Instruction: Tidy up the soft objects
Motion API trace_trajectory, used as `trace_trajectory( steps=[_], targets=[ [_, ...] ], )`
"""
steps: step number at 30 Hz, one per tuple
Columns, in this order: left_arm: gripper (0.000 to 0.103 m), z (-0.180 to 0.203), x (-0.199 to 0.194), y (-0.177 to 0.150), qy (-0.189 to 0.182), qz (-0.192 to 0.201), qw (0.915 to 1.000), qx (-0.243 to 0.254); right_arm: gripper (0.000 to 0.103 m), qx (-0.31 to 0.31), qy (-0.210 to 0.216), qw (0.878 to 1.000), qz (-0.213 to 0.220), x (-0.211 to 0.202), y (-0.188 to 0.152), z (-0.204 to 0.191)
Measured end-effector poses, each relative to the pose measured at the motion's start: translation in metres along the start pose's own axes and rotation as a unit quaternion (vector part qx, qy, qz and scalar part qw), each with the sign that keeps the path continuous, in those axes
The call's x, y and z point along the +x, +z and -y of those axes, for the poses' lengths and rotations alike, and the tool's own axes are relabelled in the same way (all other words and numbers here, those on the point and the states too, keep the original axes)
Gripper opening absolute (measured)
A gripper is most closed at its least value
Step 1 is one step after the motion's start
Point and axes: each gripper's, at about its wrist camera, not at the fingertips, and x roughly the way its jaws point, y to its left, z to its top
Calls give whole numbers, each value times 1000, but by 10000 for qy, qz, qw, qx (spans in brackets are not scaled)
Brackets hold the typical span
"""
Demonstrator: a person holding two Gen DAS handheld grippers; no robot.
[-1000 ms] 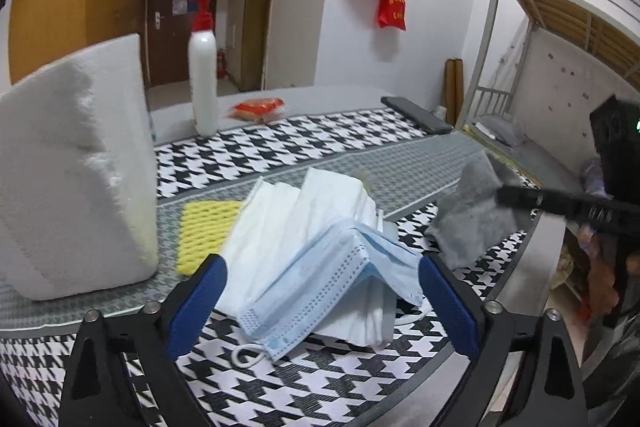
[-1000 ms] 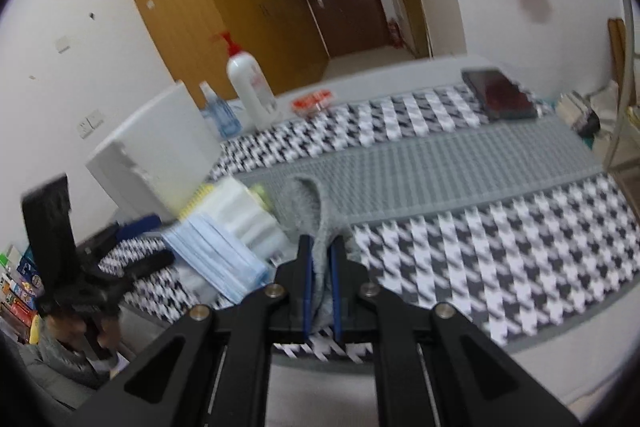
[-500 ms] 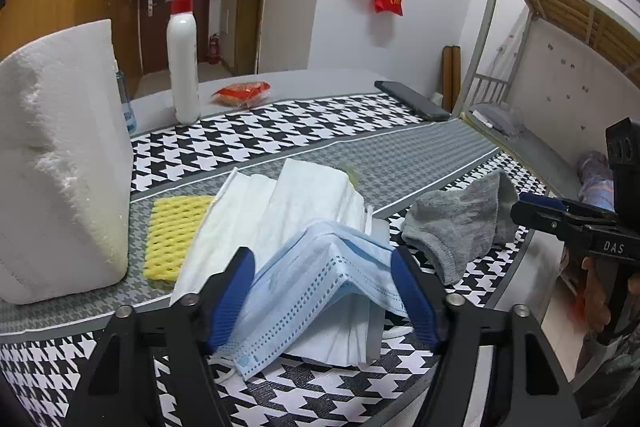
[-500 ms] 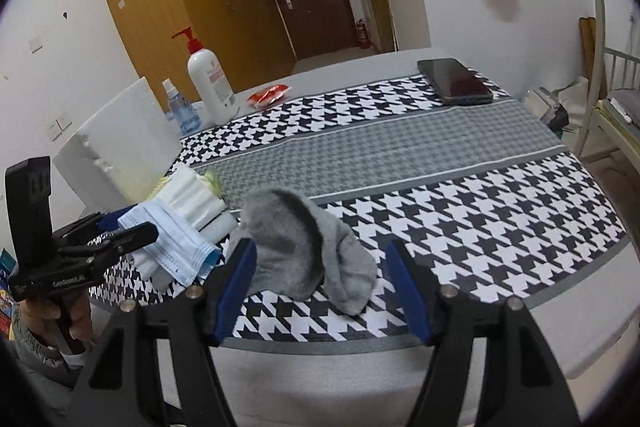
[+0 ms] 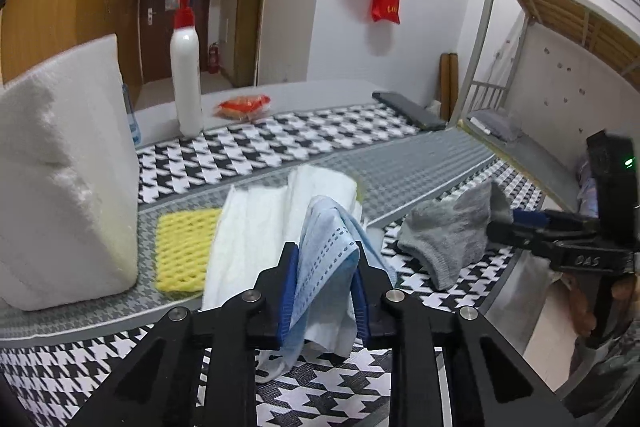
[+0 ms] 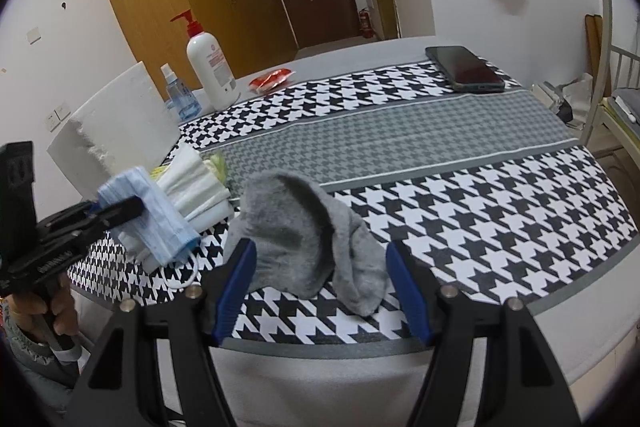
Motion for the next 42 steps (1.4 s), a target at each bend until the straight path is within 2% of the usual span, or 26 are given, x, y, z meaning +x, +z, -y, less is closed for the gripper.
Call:
trace_trajectory(
  steps=[8,16,27,42],
  targets=[
    [22,-2,-37,11,1,504,9987,60,71,-58,-19,10000,-29,5,4,-7],
    [18,-15,-47,3,77,556,9984,-49,72,-150,-86,9997,-166,17,6,-15],
    [18,-36,-58,-10,468,567,9970,-233,72,-219,-421,9984,-311,35,12,-24],
    [18,-44,-64,-20,483,564,9969,-243,71,-553,-843,9940,-426,52,16,-35]
  ],
)
